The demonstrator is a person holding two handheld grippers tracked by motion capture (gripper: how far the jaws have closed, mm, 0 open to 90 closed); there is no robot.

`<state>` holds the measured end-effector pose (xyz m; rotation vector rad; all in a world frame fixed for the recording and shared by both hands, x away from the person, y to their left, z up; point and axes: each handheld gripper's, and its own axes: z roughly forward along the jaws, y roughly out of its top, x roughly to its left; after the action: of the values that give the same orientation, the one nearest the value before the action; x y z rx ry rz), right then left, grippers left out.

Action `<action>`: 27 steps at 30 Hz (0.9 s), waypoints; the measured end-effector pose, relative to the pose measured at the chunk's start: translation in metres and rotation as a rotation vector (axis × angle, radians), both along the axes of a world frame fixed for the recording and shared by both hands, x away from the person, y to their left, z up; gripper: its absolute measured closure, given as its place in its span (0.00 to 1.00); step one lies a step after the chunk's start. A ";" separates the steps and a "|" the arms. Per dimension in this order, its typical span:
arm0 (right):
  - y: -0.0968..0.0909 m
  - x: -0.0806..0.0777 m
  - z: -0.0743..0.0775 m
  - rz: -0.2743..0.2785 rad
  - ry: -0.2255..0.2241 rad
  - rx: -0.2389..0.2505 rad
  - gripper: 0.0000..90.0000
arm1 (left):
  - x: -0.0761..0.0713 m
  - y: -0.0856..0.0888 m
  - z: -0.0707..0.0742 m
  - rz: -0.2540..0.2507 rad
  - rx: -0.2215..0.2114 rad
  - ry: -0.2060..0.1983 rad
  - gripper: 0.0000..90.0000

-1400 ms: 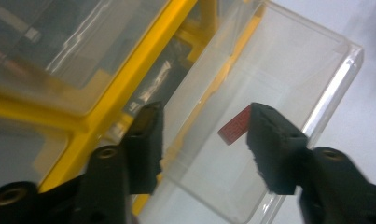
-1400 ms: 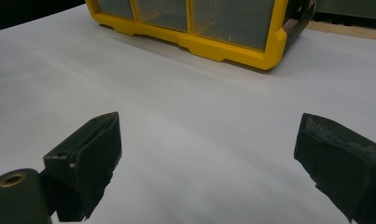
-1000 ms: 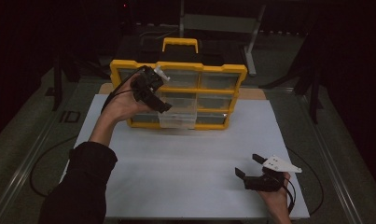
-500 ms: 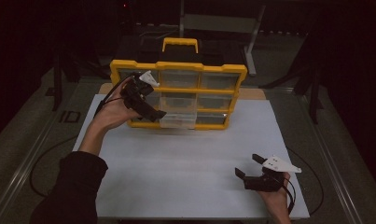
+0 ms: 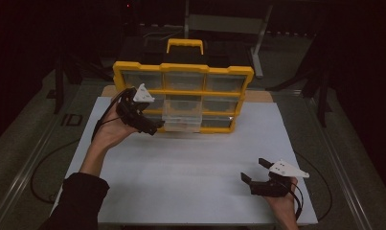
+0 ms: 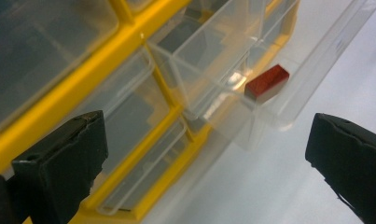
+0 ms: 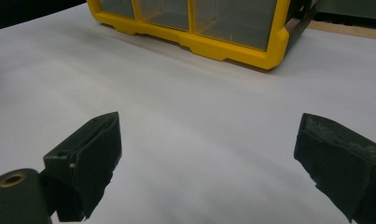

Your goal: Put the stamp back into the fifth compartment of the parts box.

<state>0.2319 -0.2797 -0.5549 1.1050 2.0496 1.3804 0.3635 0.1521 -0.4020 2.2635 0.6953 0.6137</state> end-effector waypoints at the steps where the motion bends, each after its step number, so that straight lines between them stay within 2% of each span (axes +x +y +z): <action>1: 0.000 0.000 0.000 0.001 0.000 0.001 0.08 | -0.002 0.002 -0.004 0.000 -0.005 -0.005 0.00; 4: 0.000 0.000 0.000 0.002 0.000 0.001 0.08 | -0.009 0.006 -0.016 0.009 -0.007 -0.015 0.00; 5: 0.000 0.000 0.000 0.002 0.000 0.001 0.08 | -0.009 0.006 -0.016 0.009 -0.007 -0.015 0.00; 8: 0.002 -0.001 -0.001 0.008 0.001 0.002 0.08 | -0.022 0.013 -0.035 0.013 -0.021 -0.041 0.00; 9: 0.002 -0.001 -0.001 0.019 0.000 -0.002 0.08 | -0.028 0.017 -0.043 0.015 -0.040 -0.052 0.00; 11: 0.004 -0.001 -0.001 0.015 -0.006 -0.002 0.08 | -0.036 0.025 -0.056 0.026 -0.077 -0.046 0.00; 13: 0.004 -0.002 -0.001 0.016 -0.002 0.003 0.08 | -0.041 0.032 -0.066 0.045 -0.096 -0.046 0.00; 14: 0.004 -0.002 -0.001 0.016 -0.002 0.003 0.08 | -0.041 0.032 -0.066 0.045 -0.096 -0.046 0.00; 16: 0.004 -0.002 -0.001 0.017 -0.004 0.003 0.08 | -0.049 0.041 -0.078 0.064 -0.125 -0.044 0.00; 19: 0.004 -0.002 0.000 0.026 -0.008 0.003 0.08 | -0.062 0.054 -0.098 0.098 -0.175 -0.072 0.00; 21: 0.004 -0.001 0.000 0.026 -0.019 -0.008 0.08 | -0.068 0.062 -0.109 0.123 -0.187 -0.068 0.00; 24: 0.006 -0.002 0.000 0.020 -0.022 0.006 0.08 | -0.078 0.076 -0.122 0.147 -0.207 -0.055 0.00; 26: 0.006 -0.003 0.001 0.024 -0.020 0.010 0.08 | -0.082 0.081 -0.125 0.156 -0.210 -0.056 0.00; 27: 0.006 -0.003 0.001 0.033 -0.028 -0.001 0.08 | -0.091 0.091 -0.129 0.178 -0.228 -0.071 0.00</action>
<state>0.2287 -0.2733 -0.5542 1.0504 2.0573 1.4030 0.2730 0.2428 -0.5312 1.9752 0.8908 0.6609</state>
